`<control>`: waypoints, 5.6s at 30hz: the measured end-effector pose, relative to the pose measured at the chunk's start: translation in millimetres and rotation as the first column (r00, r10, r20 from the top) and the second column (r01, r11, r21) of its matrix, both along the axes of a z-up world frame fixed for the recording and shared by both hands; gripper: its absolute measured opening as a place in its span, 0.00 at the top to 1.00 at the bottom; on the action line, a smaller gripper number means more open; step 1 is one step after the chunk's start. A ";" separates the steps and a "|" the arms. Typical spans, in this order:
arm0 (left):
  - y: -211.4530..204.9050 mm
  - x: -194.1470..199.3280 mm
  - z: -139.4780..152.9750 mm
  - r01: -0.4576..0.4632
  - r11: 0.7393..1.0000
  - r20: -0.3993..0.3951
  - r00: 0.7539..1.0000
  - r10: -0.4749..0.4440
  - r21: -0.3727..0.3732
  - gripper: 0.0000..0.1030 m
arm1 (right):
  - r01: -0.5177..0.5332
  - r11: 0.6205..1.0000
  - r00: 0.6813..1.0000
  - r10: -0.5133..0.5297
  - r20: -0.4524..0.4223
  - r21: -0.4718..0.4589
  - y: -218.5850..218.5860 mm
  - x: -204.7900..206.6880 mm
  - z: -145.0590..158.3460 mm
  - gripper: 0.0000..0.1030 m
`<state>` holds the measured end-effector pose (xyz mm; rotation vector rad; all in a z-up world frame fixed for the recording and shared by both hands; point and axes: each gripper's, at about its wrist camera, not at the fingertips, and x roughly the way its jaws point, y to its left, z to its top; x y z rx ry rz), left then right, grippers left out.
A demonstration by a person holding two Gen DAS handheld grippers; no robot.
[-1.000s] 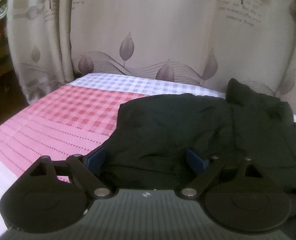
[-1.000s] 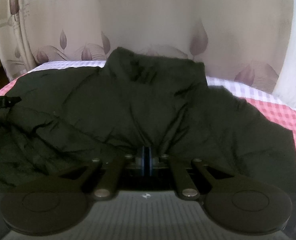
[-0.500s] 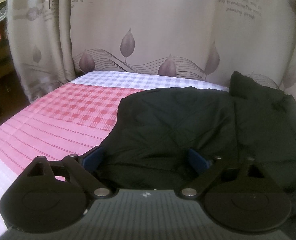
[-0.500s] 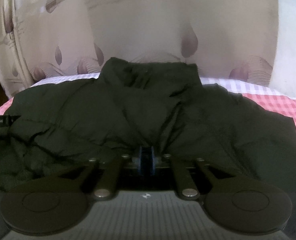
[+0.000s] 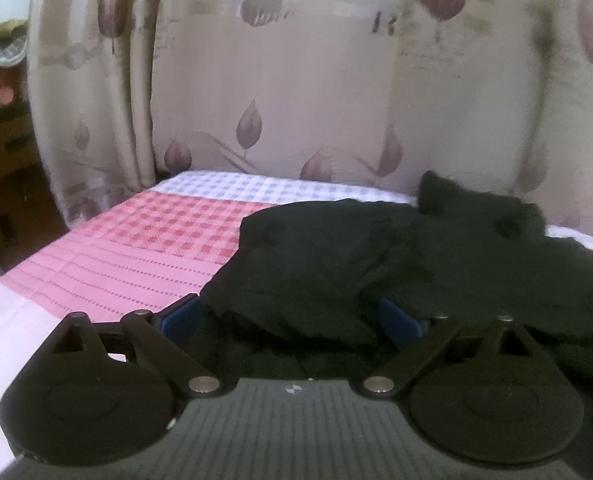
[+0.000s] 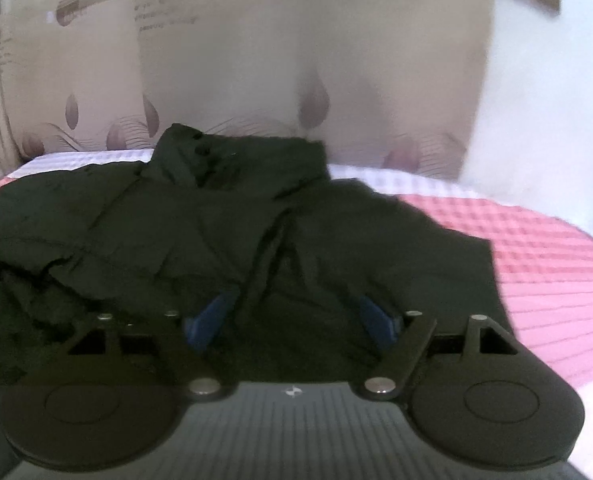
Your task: Fold large clothes
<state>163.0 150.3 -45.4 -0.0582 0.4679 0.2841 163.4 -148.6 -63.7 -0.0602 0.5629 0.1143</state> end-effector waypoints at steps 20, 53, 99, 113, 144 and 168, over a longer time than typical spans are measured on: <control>-11.2 -125.3 16.3 0.065 0.997 0.050 0.996 -0.067 0.031 0.03 | -0.012 0.997 0.998 0.017 0.062 -0.080 -3.7 -101.2 13.6 0.23; -24.7 -174.1 23.3 0.100 0.985 0.030 0.994 -0.105 0.138 0.00 | 0.099 0.995 0.995 -0.099 0.009 -0.001 -97.9 -250.5 -15.7 0.13; 115.4 -234.2 -51.3 0.414 0.844 -0.110 0.874 -0.473 -0.340 0.81 | 0.024 0.825 0.991 0.053 -0.120 0.564 -198.6 -308.2 -76.9 0.82; 121.9 -228.8 -56.7 0.404 0.811 -0.121 0.862 -0.492 -0.424 0.86 | -0.011 0.827 0.989 0.090 -0.114 0.562 -187.0 -300.2 -74.9 0.84; 113.0 -191.4 129.0 0.439 0.805 0.296 0.892 -0.340 -0.399 0.89 | -0.239 0.626 0.970 0.127 0.205 0.742 -223.5 -224.6 83.4 0.87; 100.8 37.9 61.1 0.218 0.886 0.119 0.976 -0.185 -0.409 0.74 | 0.110 0.667 0.993 -0.036 -0.115 0.737 -215.5 42.3 -3.5 0.83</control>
